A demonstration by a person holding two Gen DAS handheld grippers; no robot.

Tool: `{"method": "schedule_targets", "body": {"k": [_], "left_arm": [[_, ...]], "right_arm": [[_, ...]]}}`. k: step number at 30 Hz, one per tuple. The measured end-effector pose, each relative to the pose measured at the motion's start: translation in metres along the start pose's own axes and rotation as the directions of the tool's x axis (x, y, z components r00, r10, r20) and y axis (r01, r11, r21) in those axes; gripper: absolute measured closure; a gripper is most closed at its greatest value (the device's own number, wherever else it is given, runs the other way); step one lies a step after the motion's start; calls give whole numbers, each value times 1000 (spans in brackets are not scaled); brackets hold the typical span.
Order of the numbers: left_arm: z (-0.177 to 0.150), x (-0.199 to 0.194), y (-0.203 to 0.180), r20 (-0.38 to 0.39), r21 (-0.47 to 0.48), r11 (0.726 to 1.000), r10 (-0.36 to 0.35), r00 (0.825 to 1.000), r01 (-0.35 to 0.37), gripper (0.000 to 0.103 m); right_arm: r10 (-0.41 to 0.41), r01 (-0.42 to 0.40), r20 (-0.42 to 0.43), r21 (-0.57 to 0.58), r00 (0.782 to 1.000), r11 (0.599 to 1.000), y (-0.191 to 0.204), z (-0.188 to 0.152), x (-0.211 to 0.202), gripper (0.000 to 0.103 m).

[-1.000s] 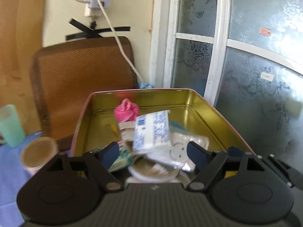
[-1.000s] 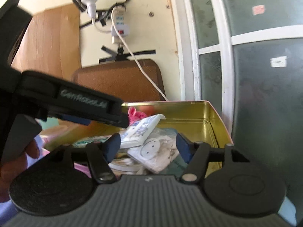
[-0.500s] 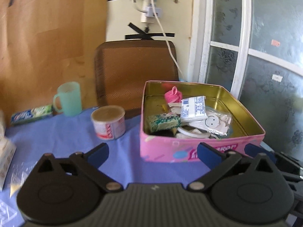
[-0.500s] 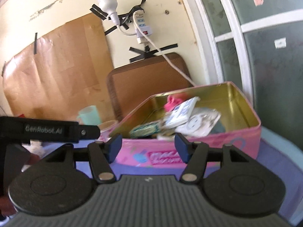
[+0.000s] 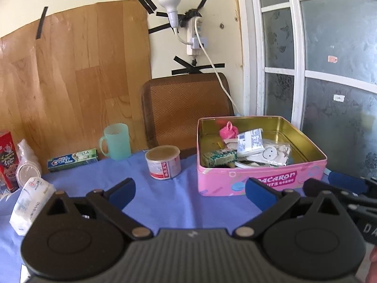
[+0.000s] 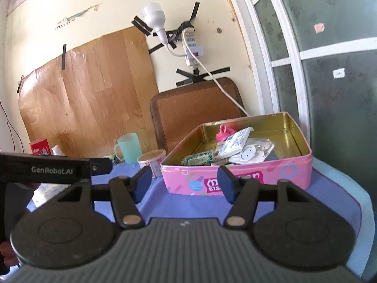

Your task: Organize soft objects

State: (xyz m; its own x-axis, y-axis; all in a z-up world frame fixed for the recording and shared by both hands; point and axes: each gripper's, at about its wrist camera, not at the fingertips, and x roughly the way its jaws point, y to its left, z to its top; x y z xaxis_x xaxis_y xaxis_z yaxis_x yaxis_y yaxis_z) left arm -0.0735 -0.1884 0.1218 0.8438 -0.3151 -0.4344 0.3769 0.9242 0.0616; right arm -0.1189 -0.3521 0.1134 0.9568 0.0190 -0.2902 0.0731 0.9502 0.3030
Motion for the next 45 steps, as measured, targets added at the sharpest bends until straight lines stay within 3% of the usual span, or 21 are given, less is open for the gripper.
{"method": "schedule_targets", "body": {"k": [17,32,45], "left_arm": [[-20,5,-16,-84,39,997,-57,995,61,0],[-32,15,-24,-138,84,994,-50,989,62,0],[-37,41,15,-169,27,999,-36,985,41,0]], "right_arm": [[11,-12,15,55,1000,998,-15,1,-9,39],[-10,11,-2,108,1000,994,-24,-7,-6,35],[-9,14,-46,110,999,994,-13,-10,33,32]]}}
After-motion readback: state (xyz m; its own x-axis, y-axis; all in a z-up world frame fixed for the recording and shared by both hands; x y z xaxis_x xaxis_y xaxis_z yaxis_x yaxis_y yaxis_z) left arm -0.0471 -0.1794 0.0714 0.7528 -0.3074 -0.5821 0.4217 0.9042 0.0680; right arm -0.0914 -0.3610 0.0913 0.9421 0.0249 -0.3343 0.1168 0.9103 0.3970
